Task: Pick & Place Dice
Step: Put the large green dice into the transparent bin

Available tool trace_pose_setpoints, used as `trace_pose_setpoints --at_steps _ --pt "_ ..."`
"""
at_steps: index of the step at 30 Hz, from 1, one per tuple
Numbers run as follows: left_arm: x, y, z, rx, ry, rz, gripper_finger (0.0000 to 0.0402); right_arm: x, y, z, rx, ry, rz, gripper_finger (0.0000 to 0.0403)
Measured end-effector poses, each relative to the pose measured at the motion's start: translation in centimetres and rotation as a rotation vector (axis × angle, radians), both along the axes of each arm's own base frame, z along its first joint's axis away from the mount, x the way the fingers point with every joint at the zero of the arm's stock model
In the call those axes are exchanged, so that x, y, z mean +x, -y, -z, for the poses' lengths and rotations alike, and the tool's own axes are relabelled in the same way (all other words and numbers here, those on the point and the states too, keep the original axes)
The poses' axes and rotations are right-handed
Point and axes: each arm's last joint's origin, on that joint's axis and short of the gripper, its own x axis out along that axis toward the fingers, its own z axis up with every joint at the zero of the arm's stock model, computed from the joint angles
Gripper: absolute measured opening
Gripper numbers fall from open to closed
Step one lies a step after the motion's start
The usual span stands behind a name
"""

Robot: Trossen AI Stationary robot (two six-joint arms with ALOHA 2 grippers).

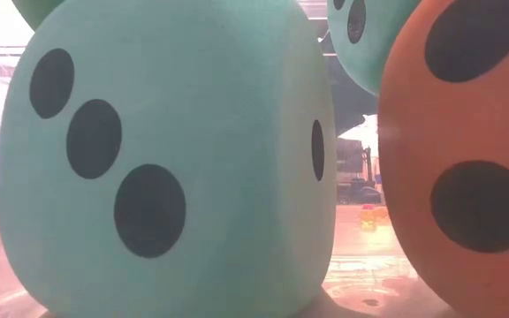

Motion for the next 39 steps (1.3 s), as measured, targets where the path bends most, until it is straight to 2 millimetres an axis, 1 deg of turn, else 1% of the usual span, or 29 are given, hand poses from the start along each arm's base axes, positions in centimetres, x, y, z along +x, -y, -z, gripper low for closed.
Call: trace_pose_setpoints --at_steps 27,39 --pt "0.0 0.01 0.01 0.0 0.0 0.0 0.0381 0.04 -0.04 -0.06 0.003 0.007 0.002 0.0399" --pt "0.01 0.0 0.01 0.0 0.0 0.0 0.0382 0.03 -0.05 -0.11 0.002 0.008 0.0 0.0356"
